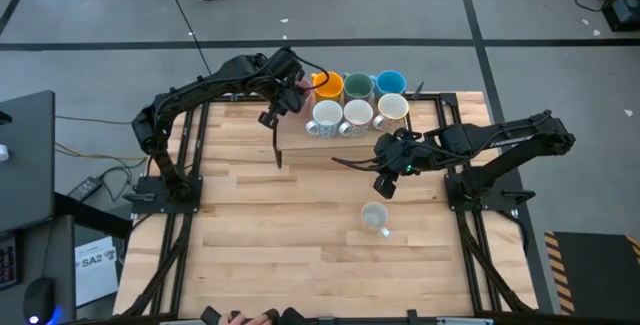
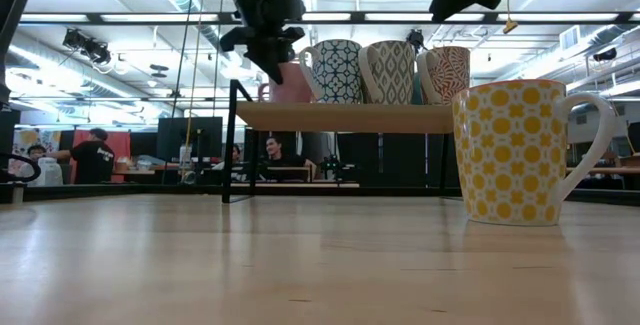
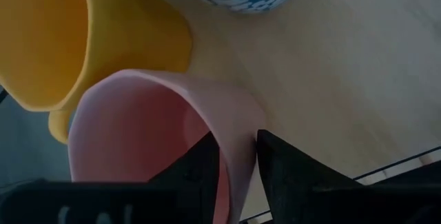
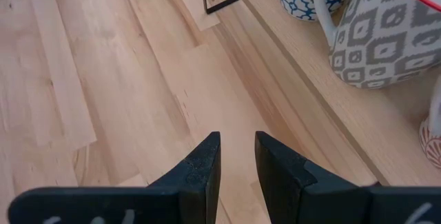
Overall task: Place coffee mugs
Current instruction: Put the pink mug on the shelf, then put the white-yellow mug on the shelf
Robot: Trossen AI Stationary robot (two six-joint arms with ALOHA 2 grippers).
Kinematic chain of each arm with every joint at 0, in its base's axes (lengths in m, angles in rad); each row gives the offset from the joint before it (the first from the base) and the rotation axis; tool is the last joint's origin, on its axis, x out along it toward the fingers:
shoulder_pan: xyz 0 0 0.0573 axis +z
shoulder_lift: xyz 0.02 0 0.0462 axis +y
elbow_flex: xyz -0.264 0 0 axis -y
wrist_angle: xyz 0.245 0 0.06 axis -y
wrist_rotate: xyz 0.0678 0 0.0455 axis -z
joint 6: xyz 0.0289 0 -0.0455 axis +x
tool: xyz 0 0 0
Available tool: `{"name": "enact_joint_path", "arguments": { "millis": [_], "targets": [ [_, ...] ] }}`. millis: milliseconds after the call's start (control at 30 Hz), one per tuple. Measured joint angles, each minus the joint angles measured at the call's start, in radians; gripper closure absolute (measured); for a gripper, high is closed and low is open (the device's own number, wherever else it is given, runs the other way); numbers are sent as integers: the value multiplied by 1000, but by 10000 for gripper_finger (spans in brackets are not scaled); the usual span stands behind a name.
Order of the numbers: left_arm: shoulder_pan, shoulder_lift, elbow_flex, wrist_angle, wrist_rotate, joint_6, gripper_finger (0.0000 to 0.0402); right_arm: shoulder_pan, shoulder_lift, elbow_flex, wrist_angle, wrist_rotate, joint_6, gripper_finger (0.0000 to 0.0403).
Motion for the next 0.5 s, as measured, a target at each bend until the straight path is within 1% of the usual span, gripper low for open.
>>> {"name": "enact_joint_path", "arguments": {
  "millis": [167,500],
  "targets": [
    [0,-2,0,1,-5,3,296,0,0,0,0,0,0,306],
    [0,-59,0,1,3,-2,296,0,0,0,0,0,0,306]
  ]
}}
